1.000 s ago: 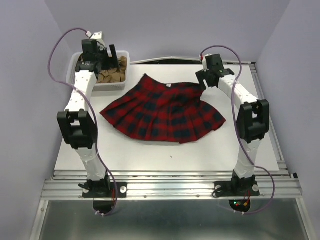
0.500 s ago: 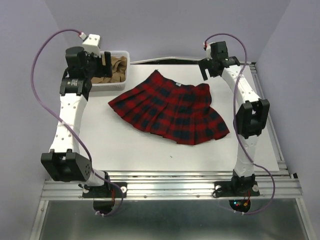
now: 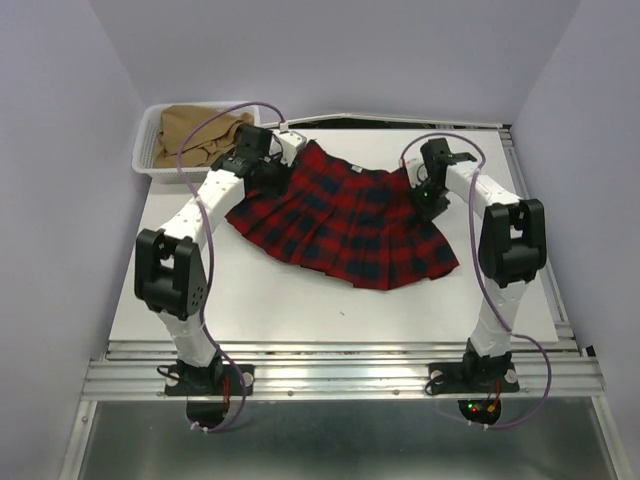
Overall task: Fold and stack the skirts
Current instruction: Flatten the skirt out
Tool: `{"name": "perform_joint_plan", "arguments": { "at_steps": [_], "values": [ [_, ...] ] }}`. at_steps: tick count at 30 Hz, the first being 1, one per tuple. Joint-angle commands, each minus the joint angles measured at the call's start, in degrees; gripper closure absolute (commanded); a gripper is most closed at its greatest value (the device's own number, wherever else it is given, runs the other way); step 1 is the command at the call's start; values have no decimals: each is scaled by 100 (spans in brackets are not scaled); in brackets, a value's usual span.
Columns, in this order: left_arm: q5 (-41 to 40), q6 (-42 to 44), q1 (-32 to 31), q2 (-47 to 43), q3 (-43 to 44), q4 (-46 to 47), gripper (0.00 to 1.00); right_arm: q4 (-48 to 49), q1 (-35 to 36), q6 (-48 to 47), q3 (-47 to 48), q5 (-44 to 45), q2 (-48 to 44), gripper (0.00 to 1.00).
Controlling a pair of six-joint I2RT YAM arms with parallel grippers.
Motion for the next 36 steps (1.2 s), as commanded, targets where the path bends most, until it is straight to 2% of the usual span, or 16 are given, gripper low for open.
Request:
{"name": "perform_joint_plan", "arguments": {
  "at_steps": [1, 5, 7, 8, 9, 10, 11, 12, 13, 16, 18, 20, 25, 27, 31, 36],
  "values": [
    [-214, 35, 20, 386, 354, -388, 62, 12, 2, -94, -640, 381, 6, 69],
    [-276, 70, 20, 475, 170, -414, 65, -58, 2, -225, -1396, 338, -203, 76],
    [-223, 106, 54, 205, 292, -232, 62, -137, 2, -139, -1520, 145, -554, 73],
    [-136, 71, 107, 115, 380, -117, 54, -120, 2, -77, -1459, -117, -695, 69],
    [248, 35, 221, 89, 546, -55, 43, -102, -51, 20, -1145, -285, -862, 56],
    [391, 35, 248, 227, 1140, -106, 27, -85, -51, 264, -907, -461, -907, 49],
    [462, 44, 248, 385, 1511, -168, 24, -50, -51, 432, -679, -724, -925, 38],
    [549, 61, 248, 596, 1941, -247, 20, 72, -103, 599, -441, -796, -908, 21],
    [568, -34, 248, 1103, 2824, -378, 17, 126, -104, 940, 31, -875, -786, 20],
    [612, -227, 248, 2131, 4303, -433, 15, 556, -218, 1669, 474, -929, -487, 15],
    [533, -386, 248, 2530, 4721, -292, 15, 759, -218, 1848, 615, -744, -285, 11],
    [524, -491, 248, 2952, 5039, -3, 14, 803, -323, 2050, 895, -543, 136, 11],
    [182, -765, 266, 3331, 4750, 885, 16, 996, -473, 2385, 1300, -753, 1007, 15],
    [146, -791, 309, 3384, 4688, 886, 21, 1031, -526, 2490, 1485, -744, 1350, 17],
    [164, -678, 380, 3131, 3952, 790, 32, 1120, -640, 2613, 1539, -814, 1640, 22],
    [15, -396, 433, 2761, 3002, 307, 52, 971, -763, 2218, 1231, -798, 1615, 38]
  ]
}}
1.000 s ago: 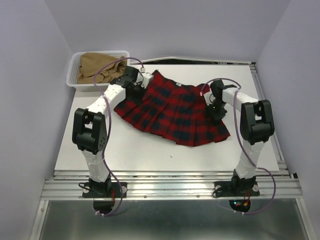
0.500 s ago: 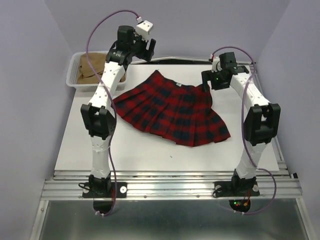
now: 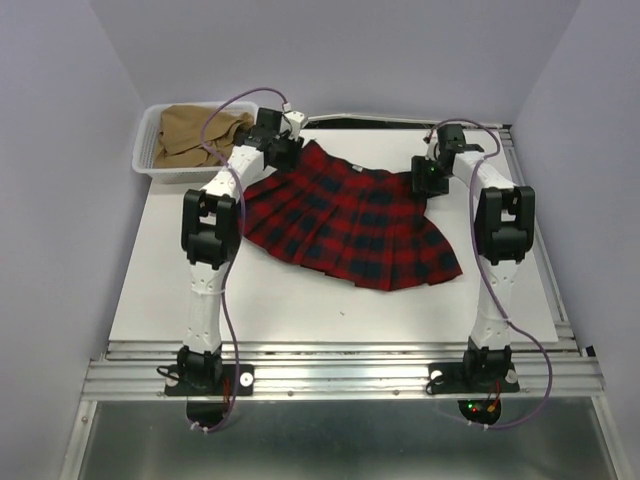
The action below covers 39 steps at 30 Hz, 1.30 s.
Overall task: Fold and stack the skirts
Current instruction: Flatten the skirt out
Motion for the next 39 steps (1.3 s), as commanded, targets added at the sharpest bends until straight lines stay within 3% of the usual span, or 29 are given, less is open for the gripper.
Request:
{"name": "perform_joint_plan", "arguments": {
  "at_steps": [1, 10, 12, 13, 15, 18, 19, 20, 22, 23, 25, 28, 31, 33, 37, 39],
  "values": [
    [-156, 421, 74, -918, -696, -458, 59, -269, -94, -500, -196, 77, 9, 39],
    [-482, 1538, 48, -1691, -2412, -1910, 90, -990, -94, -1495, -460, 158, -281, 66],
    [-394, 1889, 22, -2209, -3010, -2060, 93, -1026, -94, -1777, -609, 8, -430, 71],
    [-411, 1978, -5, -2542, -3325, -2147, 100, -1052, -94, -1952, -758, -45, -596, 73],
    [-307, 2154, -5, -2842, -3538, -2262, 100, -1052, -94, -2041, -899, -28, -764, 74],
    [18, 2251, 21, -3475, -3540, -2175, 100, -938, -94, -2033, -874, 157, -879, 64],
    [402, 2303, 39, -3746, -3243, -2070, 95, -886, -146, -1971, -682, 166, -801, 53],
    [571, 2269, 56, -3836, -3057, -1956, 90, -885, -147, -1936, -541, 166, -713, 52],
    [748, 1945, 48, -3881, -2636, -1631, 76, -894, -199, -1857, -198, 183, -476, 52],
    [775, 1604, 48, -3742, -2190, -1316, 63, -911, -200, -1778, 169, 131, -188, 55],
    [653, 1198, 48, -3252, -1583, -858, 46, -1007, -200, -1760, 531, 17, 104, 60],
    [336, 933, 21, -2434, -721, -1135, 45, -1289, -200, -1699, 1243, -36, 631, 70],
    [239, 950, 21, -1056, 693, -1680, 39, -1369, -200, -1681, 1456, -36, 764, 72],
    [151, 881, 21, -788, 846, -1586, 36, -1272, -200, -1672, 1342, -54, 686, 76],
    [46, 696, -5, -332, 943, -1156, 34, -1122, -200, -1593, 1078, -63, 580, 99],
    [-68, 660, -14, -199, 1022, -1146, 34, -1131, -200, -1593, 1043, -89, 571, 99]
  ]
}}
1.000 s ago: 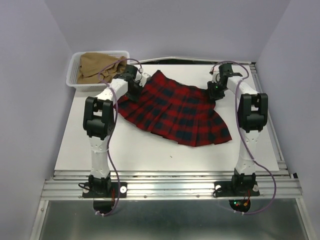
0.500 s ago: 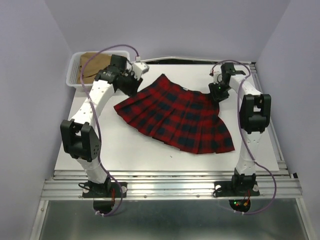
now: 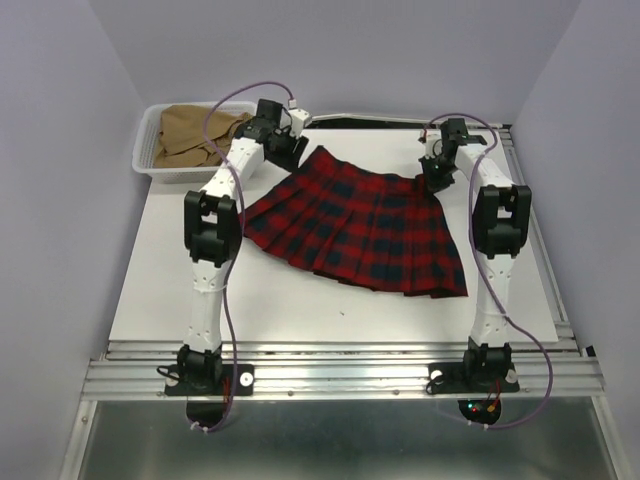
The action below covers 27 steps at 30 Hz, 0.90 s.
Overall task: Fold and stack the skirts
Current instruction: Flatten the skirt out
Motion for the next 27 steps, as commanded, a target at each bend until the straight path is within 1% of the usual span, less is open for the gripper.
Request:
{"name": "perform_joint_plan", "arguments": {
  "at_steps": [1, 4, 7, 8, 10, 11, 15, 18, 19, 21, 22, 23, 26, 27],
  "values": [
    [-248, -194, -38, -96, 253, -7, 34, -10, -31, 46, -194, -61, -150, 99],
    [-459, -195, -38, 19, 157, -16, 34, 16, -31, 64, -300, -104, -203, 99],
    [-643, -80, -38, -25, -203, -78, 40, 8, -31, 73, -326, -140, -238, 99],
    [-713, -37, -38, -69, -474, -104, 43, 16, -31, 64, -353, -131, -247, 99],
    [-871, 60, -38, -95, -704, -217, 46, -1, -31, 46, -370, -122, -256, 99],
    [-907, 95, -29, -148, -957, -227, 50, -1, -31, 29, -379, -105, -256, 99],
    [-837, 254, -38, -350, -1547, -280, 52, -10, -31, 2, -441, -34, -256, 99],
    [-776, 289, -38, -543, -1882, -262, 65, -62, -31, -6, -458, -43, -282, 99],
    [-741, 289, -38, -648, -2039, -314, 76, -80, -31, -50, -502, -52, -308, 99],
    [-688, 280, -38, -815, -2277, -350, 86, -124, -31, -94, -572, -52, -361, 99],
    [-679, 306, -38, -921, -2426, -324, 98, -150, -31, -120, -625, -34, -396, 99],
    [-653, 307, -29, -1174, -2784, -306, 100, -168, -31, -147, -773, -26, -492, 99],
    [-687, 385, 15, -1728, -3435, -122, 100, -282, -31, -252, -1090, 36, -694, 99],
    [-714, 403, 50, -1826, -3508, -95, 100, -265, -31, -305, -1439, 123, -869, 99]
  ]
}}
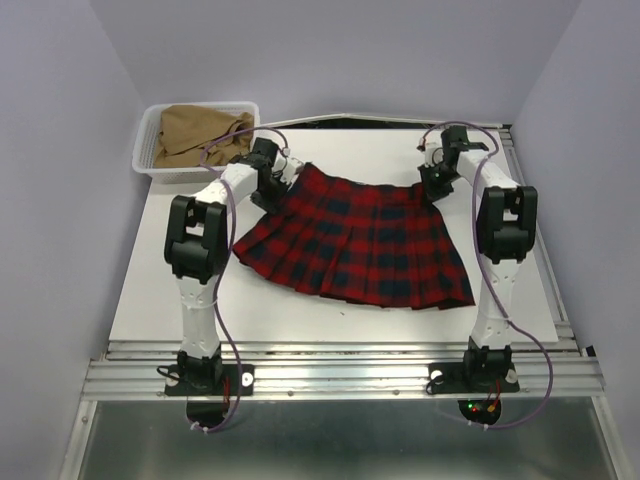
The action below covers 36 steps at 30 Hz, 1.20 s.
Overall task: Fold and stack the skirts
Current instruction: Flatten the skirt out
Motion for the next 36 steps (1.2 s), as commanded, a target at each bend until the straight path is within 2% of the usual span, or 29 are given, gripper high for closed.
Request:
{"name": "perform_joint_plan", "arguments": {
  "at_steps": [1, 5, 6, 7, 8, 9, 10, 11, 13, 16, 18, 19, 22, 26, 29, 30, 31, 33, 34, 35, 36],
  "values": [
    [-69, 176, 118, -828, -459, -115, 100, -396, -29, -279, -843, 266, -514, 99],
    [-114, 281, 144, -846, -180, -255, 100, -142, -143, -297, -1503, 582, -849, 99],
    [-70, 299, 144, -855, -117, -264, 100, -89, -144, -288, -1513, 617, -875, 95],
    [44, 273, 162, -881, -73, -255, 95, -62, -144, -271, -1408, 627, -876, 59],
    [106, 229, 188, -959, -21, -177, 74, -88, -144, -236, -1303, 574, -867, 37],
    [150, 168, 214, -1021, 23, -141, 64, -140, -144, -183, -1171, 478, -867, 23],
    [194, 54, 284, -1056, 85, -106, 56, -263, -144, -113, -848, 312, -858, 19],
    [238, 1, 337, -1092, 172, -123, 43, -325, -144, 10, -680, 267, -858, 18],
    [509, -52, 495, -1075, 628, -385, 39, -448, -144, 72, -259, 344, -841, 15],
    [572, 35, 514, -1048, 806, -431, 39, -493, -144, 107, -107, 687, -937, 19],
    [607, 53, 505, -1004, 929, -344, 39, -588, -144, 55, -107, 793, -963, 30],
    [607, 53, 496, -943, 1016, -352, 39, -876, -144, -6, -115, 741, -964, 38],
    [634, 97, 470, -644, 1342, -589, 41, -1362, -144, -51, -317, 145, -1060, 42],
    [616, 97, 470, -635, 1184, -379, 42, -1301, -144, 169, -528, 160, -973, 50],
    [669, 44, 470, -609, 1044, -361, 43, -1380, -144, 195, -327, -83, -570, 54],
    [678, 36, 470, -626, 974, -352, 43, -1424, -144, 221, -213, -155, -446, 58],
    [669, 35, 470, -644, 886, -291, 44, -1459, -144, 248, 40, -277, -184, 70],
    [634, 79, 470, -731, 597, -255, 50, -1407, -144, 379, 419, -253, 125, 87],
    [547, 123, 470, -749, 508, -255, 53, -1407, -144, 415, 682, -104, 300, 99],
    [502, 176, 470, -801, 281, -264, 58, -1398, -83, 424, 1320, 10, 685, 99],
    [485, 228, 470, -819, 166, -299, 60, -1206, -30, 389, 1535, 159, 811, 99]
  ]
}}
